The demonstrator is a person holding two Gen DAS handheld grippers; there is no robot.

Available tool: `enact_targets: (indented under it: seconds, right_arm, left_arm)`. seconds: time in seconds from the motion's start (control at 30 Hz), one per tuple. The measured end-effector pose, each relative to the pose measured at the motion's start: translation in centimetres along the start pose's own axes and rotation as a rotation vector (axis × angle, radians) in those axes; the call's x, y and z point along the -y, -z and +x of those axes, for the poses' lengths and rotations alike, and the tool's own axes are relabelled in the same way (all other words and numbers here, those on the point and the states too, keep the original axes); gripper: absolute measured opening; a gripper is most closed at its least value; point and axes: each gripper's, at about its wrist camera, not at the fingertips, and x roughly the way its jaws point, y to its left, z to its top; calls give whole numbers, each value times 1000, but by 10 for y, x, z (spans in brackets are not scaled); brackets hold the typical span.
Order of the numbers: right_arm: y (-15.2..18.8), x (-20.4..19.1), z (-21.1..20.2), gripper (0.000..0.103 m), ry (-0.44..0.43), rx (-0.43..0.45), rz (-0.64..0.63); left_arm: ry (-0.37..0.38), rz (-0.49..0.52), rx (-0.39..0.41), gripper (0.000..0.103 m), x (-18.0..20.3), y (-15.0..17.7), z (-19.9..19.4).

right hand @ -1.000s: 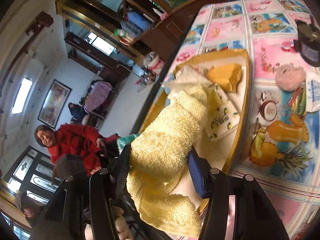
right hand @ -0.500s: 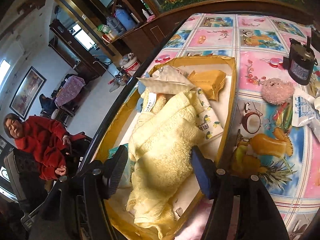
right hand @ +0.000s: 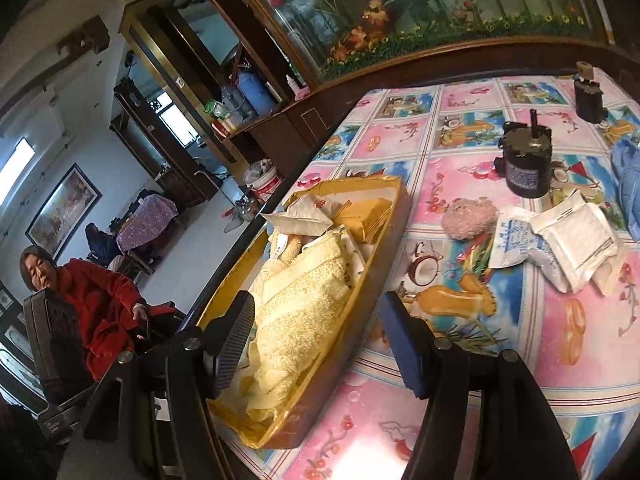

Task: Organize soft objects
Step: 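Move the left gripper to the pink fluffy ball while the right approaches the white packets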

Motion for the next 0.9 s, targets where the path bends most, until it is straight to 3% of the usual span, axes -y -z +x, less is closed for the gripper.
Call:
enact_targets:
  seconds: [0.2,0.5,0.7,0.83,0.9]
  right_arm:
    - [2,26,-29,69,54,76,-10]
    - [0,86,-62,69,144,121,43]
    - [-27,128,-83,69,340,209,-13]
    - [-24,168,-98,69,379,302,77]
    - [-19,186,-96,70,400,301,134]
  left_arm:
    - [33,101,-23,46,49,10,5]
    - [84,216,-84,46,104,27,17]
    - [71,231,-103,45,114,27,27]
    - [66,253,-127,45,125,22,46]
    - [68,276,-142,45,136,17,59]
